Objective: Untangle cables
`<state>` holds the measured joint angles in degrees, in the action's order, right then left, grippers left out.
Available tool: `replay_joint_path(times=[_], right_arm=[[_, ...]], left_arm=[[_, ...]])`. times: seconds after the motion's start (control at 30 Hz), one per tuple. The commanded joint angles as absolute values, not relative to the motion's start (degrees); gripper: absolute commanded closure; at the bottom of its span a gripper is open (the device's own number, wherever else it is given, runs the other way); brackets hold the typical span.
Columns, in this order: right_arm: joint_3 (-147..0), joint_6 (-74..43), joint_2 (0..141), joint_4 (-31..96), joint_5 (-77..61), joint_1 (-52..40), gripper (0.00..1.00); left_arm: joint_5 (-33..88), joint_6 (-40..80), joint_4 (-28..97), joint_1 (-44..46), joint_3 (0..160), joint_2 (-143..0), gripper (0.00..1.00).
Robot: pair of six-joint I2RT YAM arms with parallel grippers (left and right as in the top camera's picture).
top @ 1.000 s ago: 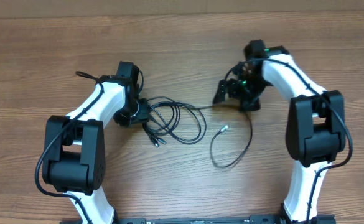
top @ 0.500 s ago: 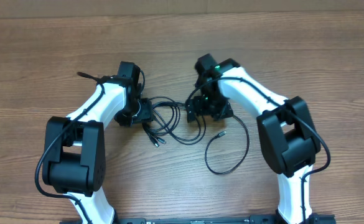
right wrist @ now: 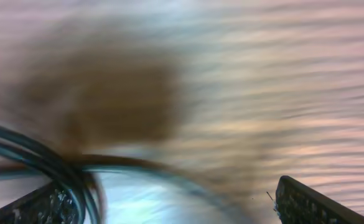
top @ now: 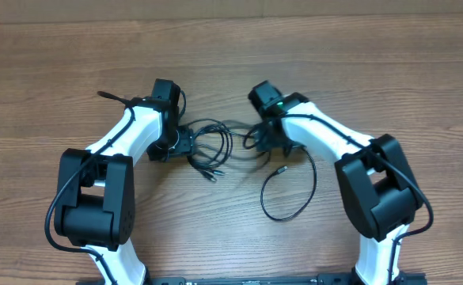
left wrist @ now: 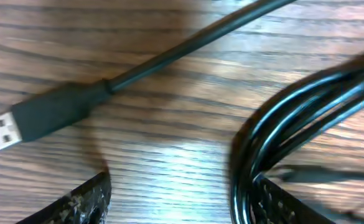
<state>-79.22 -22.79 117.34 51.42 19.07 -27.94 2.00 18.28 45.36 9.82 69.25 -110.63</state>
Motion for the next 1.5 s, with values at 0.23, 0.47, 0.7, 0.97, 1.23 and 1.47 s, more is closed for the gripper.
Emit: replay_joint_path(times=[0.23,0.47,0.7,0.97,1.23,1.47], right_arm=[[-73.12,-22.70,124.31,46.33,32.73,-11.38,0.00],[-73.12,-22.70,124.31,44.40,20.62,-5.04,0.00],[-73.12,-22.52,124.31,42.50,17.80,-4.84,0.00],[-73.12,-22.52,124.33,40.88,20.45,-4.56,0.00],[-72.64,-24.80,124.31,41.78,26.30,0.27,0.00],[-72.36,-26.20,124.31,42.94,16.47,6.50,0.00]], left_arm=[[-6.39,21.08,46.24,9.34,65.73,-114.76,0.26],[-6.26,21.45,46.02,9.34,65.73,-114.76,0.23],[-4.99,21.43,45.80,9.39,65.73,-114.76,0.18],[-4.89,21.43,45.82,9.39,65.73,-114.76,0.15],[-4.93,21.43,45.93,9.39,65.73,-114.76,0.14],[-4.89,21.43,45.84,9.39,65.73,-114.76,0.13]])
